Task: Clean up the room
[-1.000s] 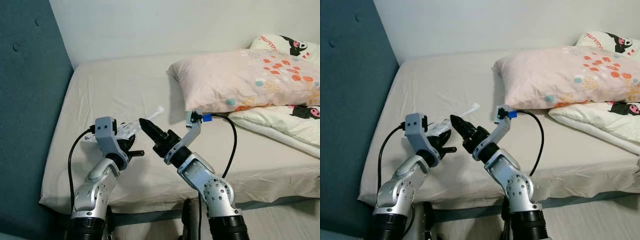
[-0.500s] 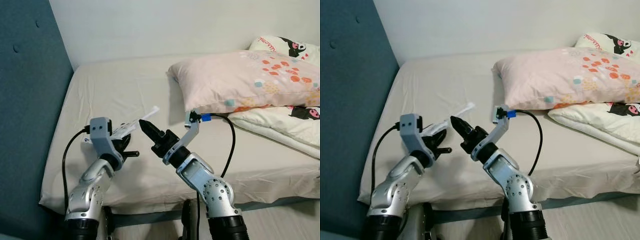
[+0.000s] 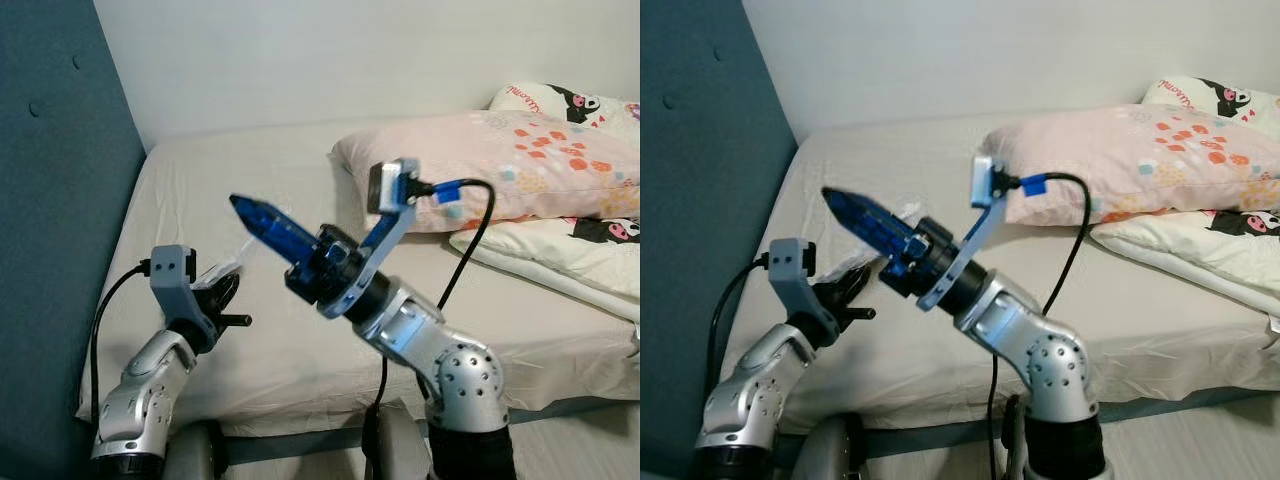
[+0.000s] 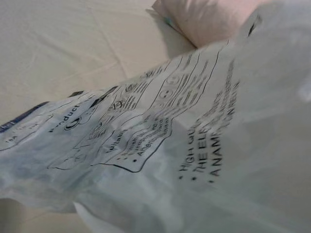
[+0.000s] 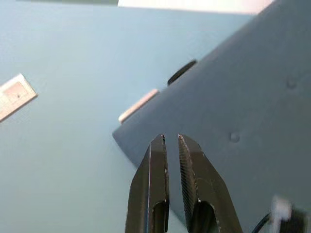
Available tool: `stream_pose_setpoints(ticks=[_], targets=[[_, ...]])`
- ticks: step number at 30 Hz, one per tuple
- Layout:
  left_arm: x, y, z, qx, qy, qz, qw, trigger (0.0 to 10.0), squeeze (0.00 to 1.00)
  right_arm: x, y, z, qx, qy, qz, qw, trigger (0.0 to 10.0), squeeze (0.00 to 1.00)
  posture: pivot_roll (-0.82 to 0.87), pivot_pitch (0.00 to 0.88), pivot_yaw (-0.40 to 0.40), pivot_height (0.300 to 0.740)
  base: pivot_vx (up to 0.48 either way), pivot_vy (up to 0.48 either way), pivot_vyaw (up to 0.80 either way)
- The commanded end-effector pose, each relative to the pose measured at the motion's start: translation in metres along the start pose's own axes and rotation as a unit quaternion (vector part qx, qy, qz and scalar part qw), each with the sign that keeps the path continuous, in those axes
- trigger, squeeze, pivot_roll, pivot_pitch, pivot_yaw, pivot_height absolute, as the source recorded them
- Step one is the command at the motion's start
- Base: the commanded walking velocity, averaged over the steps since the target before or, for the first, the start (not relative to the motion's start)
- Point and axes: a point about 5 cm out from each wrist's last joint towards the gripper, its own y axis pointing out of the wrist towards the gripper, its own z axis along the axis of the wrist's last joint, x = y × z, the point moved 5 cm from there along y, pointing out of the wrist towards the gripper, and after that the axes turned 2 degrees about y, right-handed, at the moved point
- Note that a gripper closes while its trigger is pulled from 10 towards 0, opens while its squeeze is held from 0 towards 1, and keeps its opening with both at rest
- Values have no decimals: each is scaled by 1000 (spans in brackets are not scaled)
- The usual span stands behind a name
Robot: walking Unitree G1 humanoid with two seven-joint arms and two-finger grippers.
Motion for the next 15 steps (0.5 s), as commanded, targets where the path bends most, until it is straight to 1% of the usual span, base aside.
stream_pose_setpoints(ticks=[1,2,3,4,6,7,8,9,10,11,12,13,14,15], targets=[[3,-5,3,9,-1,-20,1000,0,0,1,4,10,18,-16,-10,1000,10000,0,0,135,-26,570,0,0,0],[3,-5,3,9,-1,-20,1000,0,0,1,4,10,18,-16,-10,1000,10000,0,0,135,-26,570,0,0,0],[4,-7,4,13,-4,-31,999,0,0,6,3,15,22,-26,-26,999,10000,0,0,135,-26,570,0,0,0],[8,-12,7,19,-5,-54,998,0,0,34,-2,25,38,-56,-108,992,10000,0,0,135,-25,570,0,0,0],[8,-12,7,19,-5,-54,998,0,0,34,-2,25,38,-56,-108,992,10000,0,0,135,-25,570,0,0,0],[10,-15,9,26,-2,-68,997,0,0,56,-9,34,53,-76,-174,980,10000,0,0,135,-25,570,0,0,0],[12,-17,13,33,17,-77,996,0,0,82,-24,44,69,-112,-252,959,10000,0,0,138,-27,570,0,0,0],[12,-17,13,33,17,-77,996,0,0,82,-24,44,69,-112,-252,959,10000,0,0,138,-27,570,0,0,0],[13,-19,15,37,31,-82,995,0,0,97,-35,51,78,-139,-298,941,10000,0,0,140,-27,570,0,0,0],[13,-19,15,37,31,-82,995,0,0,97,-35,51,78,-139,-298,941,10000,0,0,140,-27,570,0,0,0],[15,-21,16,37,50,-90,994,0,0,110,-49,56,86,-161,-338,923,10000,0,1,141,-30,570,0,0,0],[17,-24,15,35,59,-101,993,0,0,119,-60,59,89,-176,-366,909,10000,0,1,142,-29,570,0,0,0],[17,-24,15,35,59,-101,993,0,0,119,-60,59,89,-176,-366,909,10000,0,1,142,-29,570,0,0,0],[20,-29,15,28,59,-118,991,0,0,124,-69,60,94,-175,-383,902,10000,0,3,147,-30,570,0,0,0]])
